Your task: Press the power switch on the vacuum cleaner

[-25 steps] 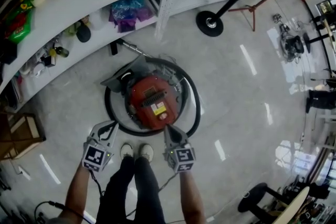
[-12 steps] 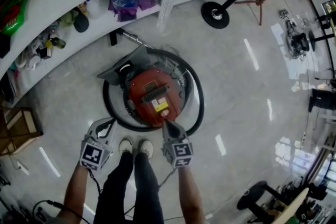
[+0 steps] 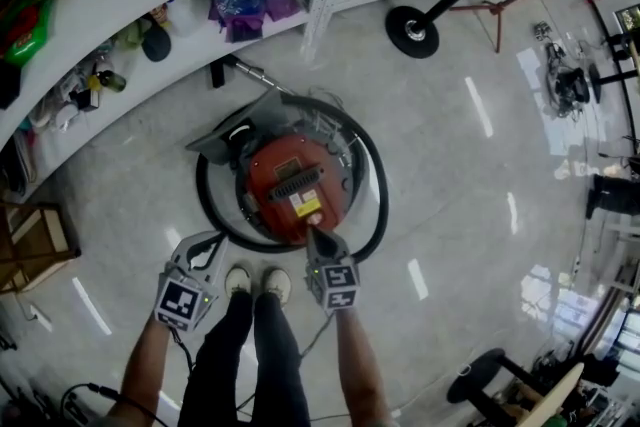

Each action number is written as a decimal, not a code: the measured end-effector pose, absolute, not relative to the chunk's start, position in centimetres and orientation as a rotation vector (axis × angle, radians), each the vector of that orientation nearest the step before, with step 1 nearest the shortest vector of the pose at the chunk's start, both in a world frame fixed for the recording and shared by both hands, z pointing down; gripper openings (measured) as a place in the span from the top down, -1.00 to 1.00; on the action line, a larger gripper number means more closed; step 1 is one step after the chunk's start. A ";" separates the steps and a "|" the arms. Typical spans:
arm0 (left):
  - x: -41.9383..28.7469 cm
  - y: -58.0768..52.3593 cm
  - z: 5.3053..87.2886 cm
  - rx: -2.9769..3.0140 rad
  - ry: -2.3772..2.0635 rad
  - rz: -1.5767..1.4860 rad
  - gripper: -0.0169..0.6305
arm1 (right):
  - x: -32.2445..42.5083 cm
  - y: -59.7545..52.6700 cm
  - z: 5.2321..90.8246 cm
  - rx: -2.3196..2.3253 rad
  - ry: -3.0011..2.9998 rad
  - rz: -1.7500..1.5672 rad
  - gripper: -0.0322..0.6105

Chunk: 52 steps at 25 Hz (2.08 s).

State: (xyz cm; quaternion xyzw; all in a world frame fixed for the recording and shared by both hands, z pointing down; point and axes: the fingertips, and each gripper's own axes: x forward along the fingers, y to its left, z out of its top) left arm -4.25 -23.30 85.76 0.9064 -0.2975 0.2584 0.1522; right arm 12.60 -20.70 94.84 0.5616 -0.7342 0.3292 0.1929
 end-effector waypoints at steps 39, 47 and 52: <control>-5.1 -24.4 86.4 2.567 -0.859 0.698 0.93 | 12.0 -22.2 96.9 1.580 -1.989 0.895 0.86; -4.8 -24.5 86.2 2.569 -0.853 0.700 0.93 | 12.0 -22.1 97.0 1.581 -1.976 0.906 0.86; -4.9 -24.5 86.2 2.556 -0.850 0.700 0.93 | 12.0 -22.0 97.0 1.584 -1.974 0.921 0.86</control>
